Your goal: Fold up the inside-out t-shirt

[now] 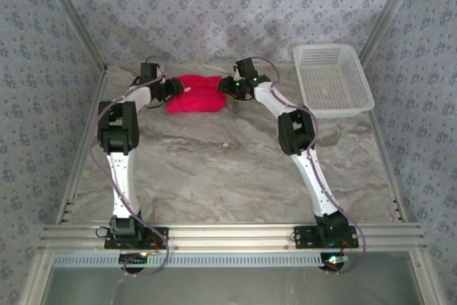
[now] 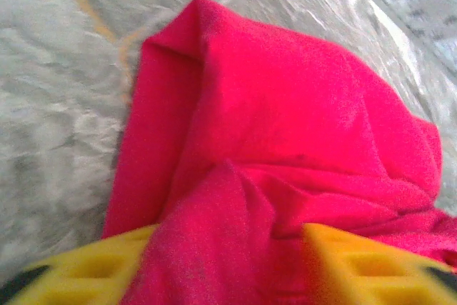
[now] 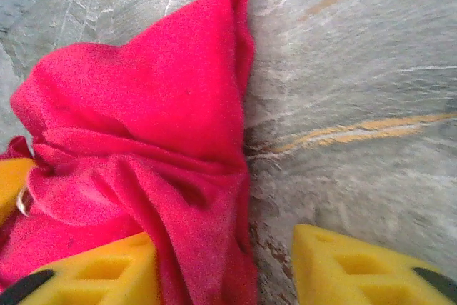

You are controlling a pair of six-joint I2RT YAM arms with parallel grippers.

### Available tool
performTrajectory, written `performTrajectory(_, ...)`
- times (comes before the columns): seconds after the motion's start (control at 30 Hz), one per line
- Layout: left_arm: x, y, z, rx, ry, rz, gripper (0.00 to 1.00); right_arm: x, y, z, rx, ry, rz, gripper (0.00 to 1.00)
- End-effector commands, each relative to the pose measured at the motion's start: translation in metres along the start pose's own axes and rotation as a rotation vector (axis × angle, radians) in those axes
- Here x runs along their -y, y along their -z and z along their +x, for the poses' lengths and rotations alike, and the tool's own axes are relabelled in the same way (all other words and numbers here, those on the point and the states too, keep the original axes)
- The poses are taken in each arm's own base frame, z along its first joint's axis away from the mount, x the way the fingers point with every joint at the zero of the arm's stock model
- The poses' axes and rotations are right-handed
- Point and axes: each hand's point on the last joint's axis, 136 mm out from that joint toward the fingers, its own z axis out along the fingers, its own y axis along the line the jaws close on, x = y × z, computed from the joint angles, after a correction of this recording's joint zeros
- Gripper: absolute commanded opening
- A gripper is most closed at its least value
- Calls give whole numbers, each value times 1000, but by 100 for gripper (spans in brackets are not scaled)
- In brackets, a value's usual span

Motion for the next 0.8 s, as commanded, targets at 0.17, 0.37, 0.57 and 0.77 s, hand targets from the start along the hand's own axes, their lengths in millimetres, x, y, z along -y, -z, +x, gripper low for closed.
performTrajectory(0.17,27,106,-19,176,-134,-161,65,-63,87,-6,64,122,-36,44)
performTrajectory(0.37,66,104,18,112,-89,37,59,-93,61,23,28,115,-91,22)
performTrajectory(0.57,72,43,38,0,3,145,57,-90,10,22,24,-4,-119,21)
performTrajectory(0.77,41,1,49,-80,50,110,56,-48,-43,41,-29,-176,-87,21)
